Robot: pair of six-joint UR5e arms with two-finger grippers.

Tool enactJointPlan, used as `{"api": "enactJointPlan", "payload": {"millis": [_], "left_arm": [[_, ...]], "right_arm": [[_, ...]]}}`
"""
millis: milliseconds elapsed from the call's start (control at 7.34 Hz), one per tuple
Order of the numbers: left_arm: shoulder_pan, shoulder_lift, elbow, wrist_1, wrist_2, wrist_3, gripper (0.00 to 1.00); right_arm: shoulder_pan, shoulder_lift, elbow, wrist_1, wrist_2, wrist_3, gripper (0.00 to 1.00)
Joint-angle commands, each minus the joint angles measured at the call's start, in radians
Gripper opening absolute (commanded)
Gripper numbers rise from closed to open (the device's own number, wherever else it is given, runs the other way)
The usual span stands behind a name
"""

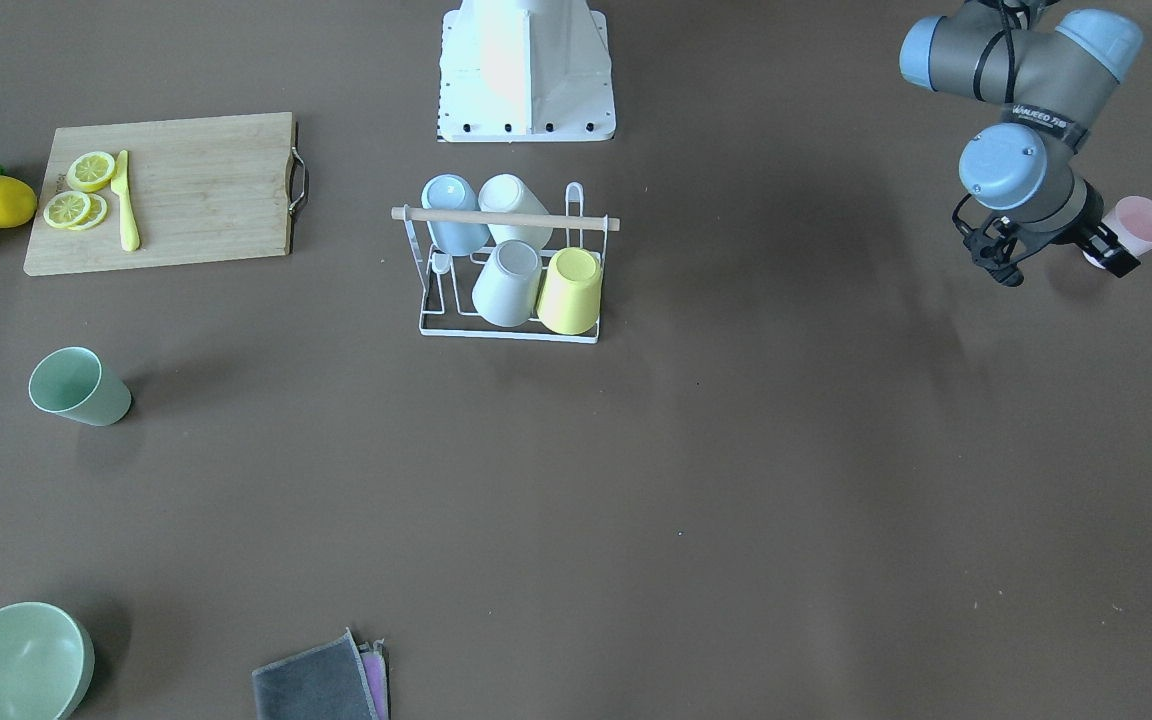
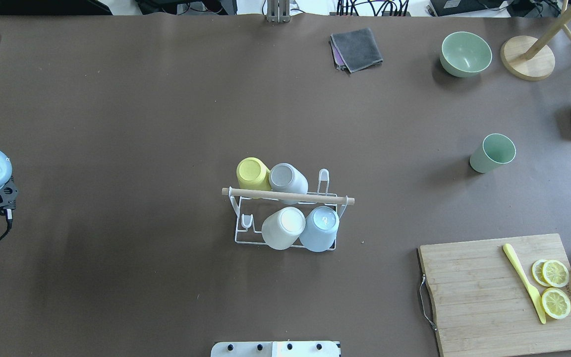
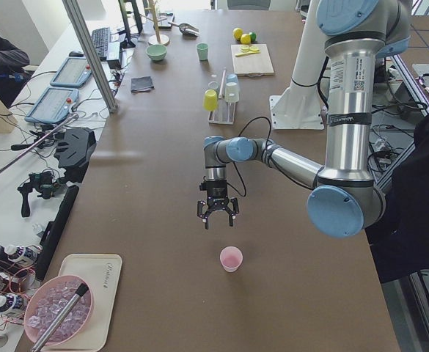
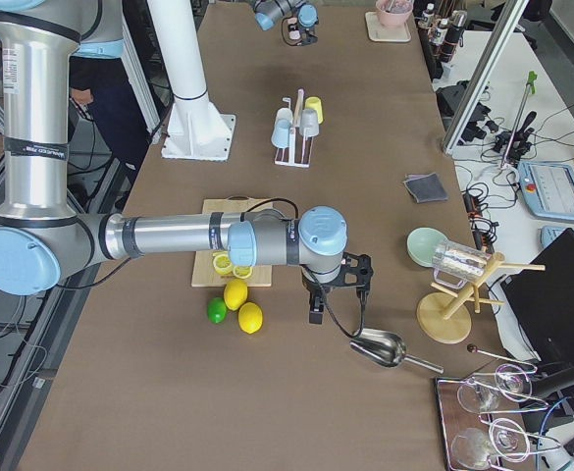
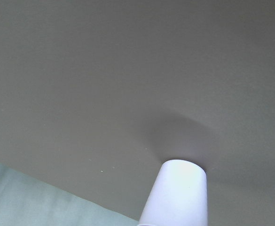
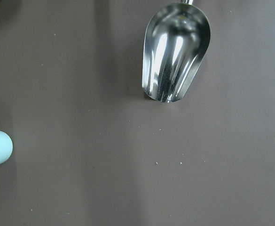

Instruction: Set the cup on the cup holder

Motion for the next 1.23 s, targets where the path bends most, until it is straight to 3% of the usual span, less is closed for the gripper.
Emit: {"api": "enactJointPlan", "payload": {"millis": [0,409,817,1089], "left_arm": [[0.063,0.073,0.001,-0.008,0.013,0.071,0.98],[0.076,0.133,0.039,-0.096,0.041,0.077,0.98],[0.076,0.116,0.053,-0.106,0.041,0.135,0.98],[0.079,0.118,0.079,-0.108,0.049,0.134,0.98]], "right_arm": [[-0.028,0.013,0.038,0.000,-0.001,0.000,1.00],[-0.063,0.038,0.057,-0.002,-0.014,-0.003,1.00],[-0.150,0.119,0.080,-0.009,-0.057,-0.009,1.00],[-0.208,0.126,0.138,-0.090,-0.121,-0.009,1.00]]}}
